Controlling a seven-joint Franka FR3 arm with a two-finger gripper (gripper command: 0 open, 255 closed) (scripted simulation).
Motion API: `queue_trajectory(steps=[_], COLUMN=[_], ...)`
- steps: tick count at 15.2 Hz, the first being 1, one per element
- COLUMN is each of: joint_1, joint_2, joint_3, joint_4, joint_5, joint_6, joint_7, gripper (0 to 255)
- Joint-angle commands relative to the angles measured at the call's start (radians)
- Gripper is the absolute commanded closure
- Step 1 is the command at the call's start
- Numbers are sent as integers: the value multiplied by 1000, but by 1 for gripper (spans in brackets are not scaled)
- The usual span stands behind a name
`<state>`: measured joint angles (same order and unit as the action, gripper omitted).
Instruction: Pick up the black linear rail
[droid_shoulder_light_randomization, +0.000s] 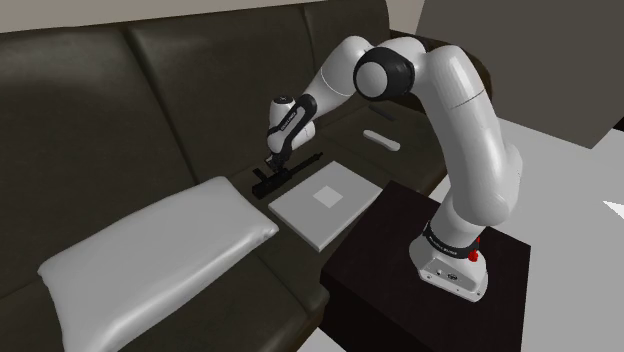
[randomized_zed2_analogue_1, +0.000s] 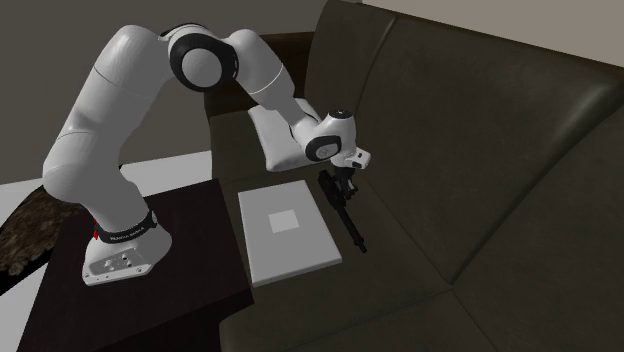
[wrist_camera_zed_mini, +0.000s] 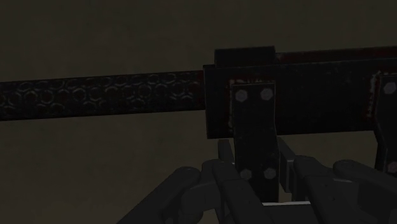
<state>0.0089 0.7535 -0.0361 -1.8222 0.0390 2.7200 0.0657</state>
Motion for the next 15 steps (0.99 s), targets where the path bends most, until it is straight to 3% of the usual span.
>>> queue_trajectory(steps=[1, 7, 15], joint_1=[0, -1, 3], joint_2=[1, 1, -90], joint_3=[0, 0, -4], joint_4=[0, 1, -27], joint_5=[0, 0, -3], joint_6=[0, 0, -63], joint_7=[0, -1, 1], gripper=[255, 255, 255])
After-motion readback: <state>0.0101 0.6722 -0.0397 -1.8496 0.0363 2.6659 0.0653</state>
